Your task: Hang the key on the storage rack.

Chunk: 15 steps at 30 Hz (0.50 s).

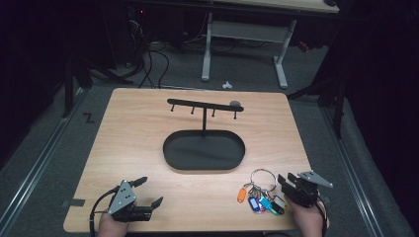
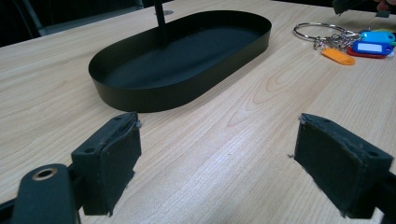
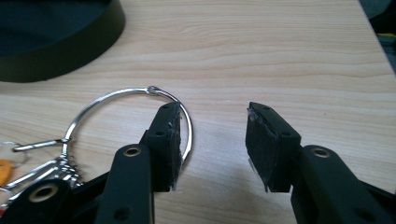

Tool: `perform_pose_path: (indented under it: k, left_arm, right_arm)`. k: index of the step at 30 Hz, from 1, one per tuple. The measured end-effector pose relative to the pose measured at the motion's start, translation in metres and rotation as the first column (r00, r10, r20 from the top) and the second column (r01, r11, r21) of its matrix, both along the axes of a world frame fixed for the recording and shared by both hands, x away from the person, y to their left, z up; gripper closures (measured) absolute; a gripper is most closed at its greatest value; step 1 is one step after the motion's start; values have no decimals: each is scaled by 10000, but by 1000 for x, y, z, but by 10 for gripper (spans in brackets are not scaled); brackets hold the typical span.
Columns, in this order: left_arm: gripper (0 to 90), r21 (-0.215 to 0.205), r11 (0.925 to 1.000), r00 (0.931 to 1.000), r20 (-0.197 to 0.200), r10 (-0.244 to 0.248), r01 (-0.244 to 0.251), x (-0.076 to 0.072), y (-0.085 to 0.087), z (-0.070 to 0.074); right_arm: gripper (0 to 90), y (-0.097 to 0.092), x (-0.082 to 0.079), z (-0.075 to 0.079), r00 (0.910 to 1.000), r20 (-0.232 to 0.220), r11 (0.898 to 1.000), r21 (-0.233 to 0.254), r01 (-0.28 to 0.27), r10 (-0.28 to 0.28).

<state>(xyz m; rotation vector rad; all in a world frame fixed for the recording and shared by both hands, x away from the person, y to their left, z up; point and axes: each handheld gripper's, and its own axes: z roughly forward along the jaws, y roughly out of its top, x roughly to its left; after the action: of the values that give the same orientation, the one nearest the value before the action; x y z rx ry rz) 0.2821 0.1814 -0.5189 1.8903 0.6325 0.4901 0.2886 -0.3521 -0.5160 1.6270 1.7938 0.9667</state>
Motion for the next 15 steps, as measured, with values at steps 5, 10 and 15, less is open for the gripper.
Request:
perform_pose_path:
  k: [5,10,15]
  left_arm:
    - [151,7,10000,10000,-7,21,-21,0,0,0]
    - [150,-28,10000,10000,8,31,-31,2,-1,0]
    - [150,-54,10000,10000,26,10,-10,5,-4,0]
  right_arm:
    - [554,-1,0,1,9997,245,9996,284,-48,41]
    - [538,-3,-1,0,9997,249,9993,363,15,-24]
    - [531,-4,-4,-1,9997,248,9998,179,-92,88]
